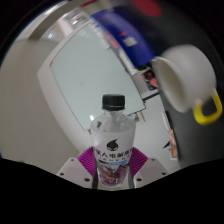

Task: Pour water

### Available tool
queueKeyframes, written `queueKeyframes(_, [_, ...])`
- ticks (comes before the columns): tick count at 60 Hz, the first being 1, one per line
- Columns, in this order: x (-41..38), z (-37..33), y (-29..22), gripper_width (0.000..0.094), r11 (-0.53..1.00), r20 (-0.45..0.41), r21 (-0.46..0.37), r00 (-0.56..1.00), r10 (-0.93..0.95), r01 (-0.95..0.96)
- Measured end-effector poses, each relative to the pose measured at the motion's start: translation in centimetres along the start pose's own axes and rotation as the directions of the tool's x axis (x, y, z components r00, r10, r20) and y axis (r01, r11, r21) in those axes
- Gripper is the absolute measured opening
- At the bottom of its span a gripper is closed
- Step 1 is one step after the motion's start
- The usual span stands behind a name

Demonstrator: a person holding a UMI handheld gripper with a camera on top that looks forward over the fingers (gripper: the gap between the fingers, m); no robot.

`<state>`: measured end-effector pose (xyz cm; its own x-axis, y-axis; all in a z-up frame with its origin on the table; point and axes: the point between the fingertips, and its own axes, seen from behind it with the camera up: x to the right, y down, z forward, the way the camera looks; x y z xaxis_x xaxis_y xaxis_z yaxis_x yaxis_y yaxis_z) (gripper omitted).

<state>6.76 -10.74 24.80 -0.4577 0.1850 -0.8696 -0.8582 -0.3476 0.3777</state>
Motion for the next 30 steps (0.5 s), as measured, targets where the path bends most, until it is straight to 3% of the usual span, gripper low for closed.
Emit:
queueKeyframes(8, [-4.6,-0.1,1.2,0.039,0.891,-0.036,-0.106,0.894,-0.447,0.442])
queueKeyframes(17, [-11.0,1.0,-4.3,0.0391,0.432,-0.106,-0.119,0.421,-0.901,0.894])
queueKeyframes(22, [-12.7,0.8,-9.6,0.0391,0.114,-0.179,-0.161,0.084,-0.98,0.98])
queueKeyframes(30, [-10.8,-2.4,-18.6,0.0389,-0.236,-0.251,-0.347,-0.332,-0.909,0.908])
